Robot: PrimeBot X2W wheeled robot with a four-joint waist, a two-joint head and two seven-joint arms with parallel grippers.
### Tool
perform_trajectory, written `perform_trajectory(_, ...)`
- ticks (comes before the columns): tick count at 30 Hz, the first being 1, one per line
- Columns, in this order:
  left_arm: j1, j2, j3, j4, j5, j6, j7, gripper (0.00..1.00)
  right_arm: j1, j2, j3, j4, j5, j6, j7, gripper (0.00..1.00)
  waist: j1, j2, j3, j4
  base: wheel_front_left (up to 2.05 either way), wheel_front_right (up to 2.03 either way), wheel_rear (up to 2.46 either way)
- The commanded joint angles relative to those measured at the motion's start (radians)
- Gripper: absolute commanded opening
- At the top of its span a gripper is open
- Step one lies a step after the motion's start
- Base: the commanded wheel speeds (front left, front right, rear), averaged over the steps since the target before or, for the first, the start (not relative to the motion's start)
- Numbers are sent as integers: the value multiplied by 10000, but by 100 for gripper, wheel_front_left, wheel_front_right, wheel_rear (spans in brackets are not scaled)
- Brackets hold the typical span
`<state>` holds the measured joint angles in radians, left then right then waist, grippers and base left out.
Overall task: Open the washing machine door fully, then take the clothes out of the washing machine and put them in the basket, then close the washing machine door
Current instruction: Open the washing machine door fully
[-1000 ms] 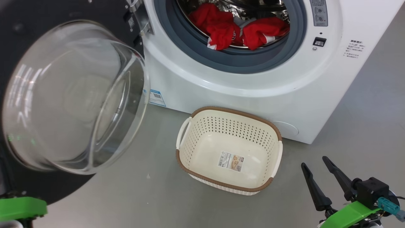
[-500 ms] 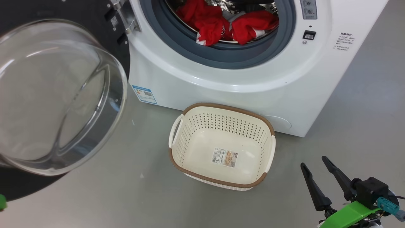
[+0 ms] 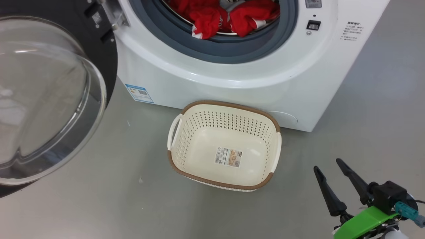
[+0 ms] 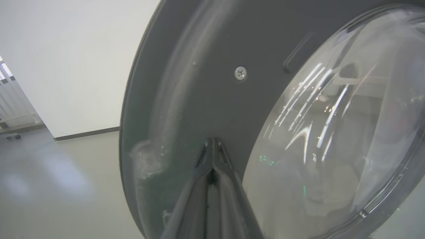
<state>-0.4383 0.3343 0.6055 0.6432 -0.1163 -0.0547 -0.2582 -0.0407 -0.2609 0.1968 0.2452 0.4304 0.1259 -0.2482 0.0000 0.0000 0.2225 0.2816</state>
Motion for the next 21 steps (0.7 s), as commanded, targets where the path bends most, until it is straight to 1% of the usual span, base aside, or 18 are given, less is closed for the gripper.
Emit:
perform_trajectory(1,-319,723,338,-141,118,37,-36,0,-265,-205,160,-260,47,48,-136,100,0,0,117,-98,0,0,0)
perform_trajectory(12,-589,681,631,121,296,75,-36,0,-363,-246,96,-289,50,48,-136,100,0,0,216,-239,0,0,0)
perform_trajectory(16,-540,549,656,67,330,-18,-36,0,-343,-192,53,-255,37,48,-136,100,0,0,130,-191,0,0,0)
perform_trajectory(21,-335,293,585,-281,357,-275,-36,0,-321,-163,29,-244,20,48,-136,100,0,0,-17,-81,0,0,0)
